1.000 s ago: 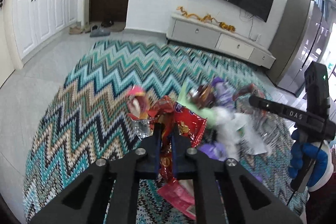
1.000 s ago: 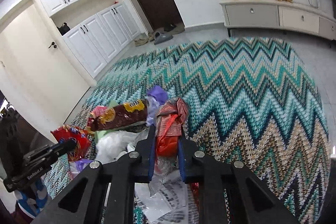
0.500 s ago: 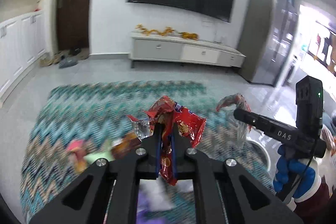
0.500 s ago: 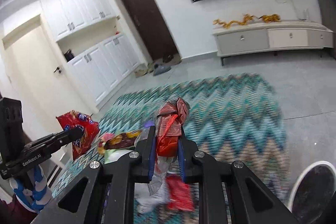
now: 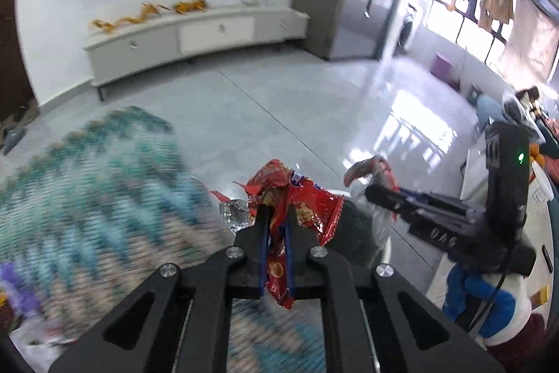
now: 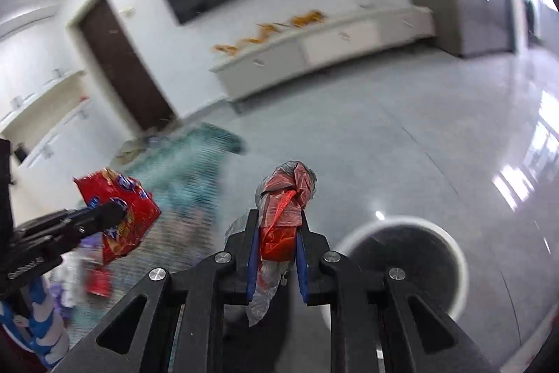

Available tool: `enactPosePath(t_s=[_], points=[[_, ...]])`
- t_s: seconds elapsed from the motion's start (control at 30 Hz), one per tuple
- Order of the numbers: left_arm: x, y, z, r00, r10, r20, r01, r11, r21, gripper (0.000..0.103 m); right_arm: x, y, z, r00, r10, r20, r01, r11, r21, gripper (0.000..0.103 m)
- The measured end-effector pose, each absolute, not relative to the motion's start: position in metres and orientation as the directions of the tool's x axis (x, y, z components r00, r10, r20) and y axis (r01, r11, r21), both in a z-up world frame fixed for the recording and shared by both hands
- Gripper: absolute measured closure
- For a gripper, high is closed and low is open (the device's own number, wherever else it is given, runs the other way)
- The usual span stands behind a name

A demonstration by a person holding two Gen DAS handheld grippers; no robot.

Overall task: Collect trash
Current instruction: 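Carry both held items over the white bin and open both tools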

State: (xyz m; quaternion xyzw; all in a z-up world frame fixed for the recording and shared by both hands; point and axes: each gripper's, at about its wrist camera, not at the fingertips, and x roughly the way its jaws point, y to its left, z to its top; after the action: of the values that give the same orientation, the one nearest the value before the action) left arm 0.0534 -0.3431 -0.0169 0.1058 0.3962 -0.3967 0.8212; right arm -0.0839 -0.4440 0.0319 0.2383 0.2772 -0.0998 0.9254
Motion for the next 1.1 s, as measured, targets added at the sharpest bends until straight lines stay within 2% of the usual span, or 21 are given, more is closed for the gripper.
enactPosePath(t_s=[0.23, 0.27, 0.33, 0.5, 0.73, 0.77, 0.8, 0.83, 0.87, 0.9, 1.1], points=[[0.058, -0.417, -0.054, 0.241, -0.571, -0.785, 0.742, 0.630, -0.231, 0.094, -0.095, -0.496, -0.039, 0.723, -0.095, -0.684, 0.471, 0.793, 0.387, 0.081], [0.060, -0.425, -0.058, 0.206, -0.580, -0.788, 0.741, 0.619, -0.261, 0.094, -0.095, -0.502, -0.046, 0.713, -0.101, -0.694, 0.486, 0.784, 0.385, 0.077], [0.064, -0.436, -0.062, 0.171, -0.587, -0.791, 0.743, 0.604, -0.289, 0.094, -0.100, -0.511, -0.056, 0.694, -0.117, -0.710, 0.517, 0.768, 0.379, 0.056], [0.068, -0.451, -0.067, 0.100, -0.602, -0.792, 0.744, 0.574, -0.343, 0.094, -0.114, -0.523, -0.074, 0.662, -0.150, -0.735, 0.580, 0.723, 0.375, 0.055], [0.066, -0.459, -0.064, 0.045, -0.622, -0.782, 0.750, 0.538, -0.385, 0.091, -0.130, -0.516, -0.065, 0.660, -0.180, -0.730, 0.605, 0.704, 0.373, 0.054], [0.066, -0.461, -0.064, 0.044, -0.619, -0.784, 0.749, 0.540, -0.384, 0.089, -0.132, -0.515, -0.064, 0.662, -0.184, -0.727, 0.605, 0.703, 0.373, 0.054], [0.066, -0.468, -0.066, 0.047, -0.616, -0.786, 0.748, 0.544, -0.381, 0.074, -0.135, -0.512, -0.060, 0.664, -0.192, -0.722, 0.606, 0.704, 0.370, 0.054], [0.066, -0.470, -0.067, 0.057, -0.614, -0.787, 0.745, 0.551, -0.376, 0.045, -0.134, -0.512, -0.057, 0.664, -0.200, -0.720, 0.608, 0.705, 0.365, 0.054], [0.067, -0.471, -0.067, 0.082, -0.616, -0.783, 0.740, 0.564, -0.367, 0.035, -0.134, -0.510, -0.055, 0.664, -0.205, -0.719, 0.609, 0.706, 0.361, 0.053], [0.067, -0.472, -0.065, 0.096, -0.618, -0.780, 0.737, 0.571, -0.362, 0.033, -0.136, -0.508, -0.052, 0.664, -0.210, -0.718, 0.611, 0.707, 0.357, 0.052], [0.066, -0.472, -0.066, 0.090, -0.624, -0.776, 0.722, 0.578, -0.381, 0.033, -0.156, -0.497, -0.047, 0.645, -0.238, -0.727, 0.630, 0.703, 0.329, 0.052]])
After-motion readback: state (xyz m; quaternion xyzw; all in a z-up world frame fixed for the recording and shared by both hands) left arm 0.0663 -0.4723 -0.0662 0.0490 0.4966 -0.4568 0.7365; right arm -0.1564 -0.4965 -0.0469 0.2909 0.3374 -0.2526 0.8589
